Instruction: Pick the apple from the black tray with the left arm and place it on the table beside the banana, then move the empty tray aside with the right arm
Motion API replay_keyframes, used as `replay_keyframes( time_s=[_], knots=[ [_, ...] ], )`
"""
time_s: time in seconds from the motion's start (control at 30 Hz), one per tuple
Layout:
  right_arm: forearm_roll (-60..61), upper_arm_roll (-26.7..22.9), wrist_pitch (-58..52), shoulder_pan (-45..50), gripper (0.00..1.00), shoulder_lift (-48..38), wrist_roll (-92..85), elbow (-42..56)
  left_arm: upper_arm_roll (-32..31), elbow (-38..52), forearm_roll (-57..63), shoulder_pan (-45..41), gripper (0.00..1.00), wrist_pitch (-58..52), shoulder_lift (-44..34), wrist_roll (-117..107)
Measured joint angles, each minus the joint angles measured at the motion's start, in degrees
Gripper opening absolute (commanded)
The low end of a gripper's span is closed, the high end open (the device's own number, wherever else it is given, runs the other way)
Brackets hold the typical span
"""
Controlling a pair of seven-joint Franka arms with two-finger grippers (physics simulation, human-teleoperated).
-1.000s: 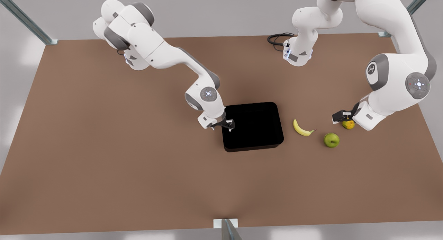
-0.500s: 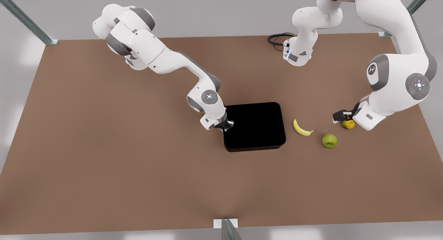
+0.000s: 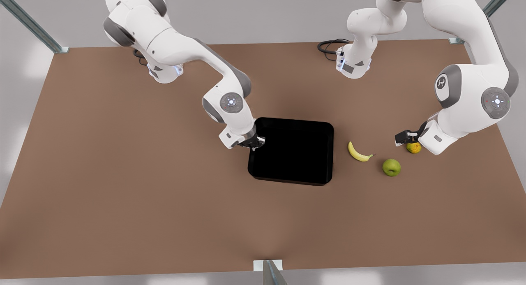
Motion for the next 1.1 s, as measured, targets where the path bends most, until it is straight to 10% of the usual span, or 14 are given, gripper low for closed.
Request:
replay_keyframes(
  time_s=[0.23, 0.6, 0.93, 1.0, 1.1],
  knots=[
    [4.12, -3.78, -18.30, -11.32, 0.07, -7.75, -14.56, 3.07, -0.01, 0.01, 0.01, -0.05, 1.00, -0.01, 0.00, 0.14],
    [6.98, -31.50, -30.51, -12.78, 0.04, -10.09, -47.16, 3.86, -0.07, -0.06, 0.02, -0.09, 1.00, -0.12, 0.26, 0.24],
    [7.61, -38.35, -30.03, -14.24, 0.05, -1.25, -68.19, 3.81, -0.09, -0.07, 0.03, -0.14, 1.00, -0.19, 0.29, 0.28],
    [7.57, -38.84, -28.64, -14.60, 0.13, 0.94, -71.13, 3.78, -0.10, -0.06, 0.01, -0.15, 1.00, -0.19, 0.31, 0.27],
    [7.15, -39.20, -26.92, -14.67, 0.83, 2.54, -74.93, 3.78, -0.27, 0.74, 0.17, -0.77, 1.00, -0.17, 0.65, 0.33]
  ],
)
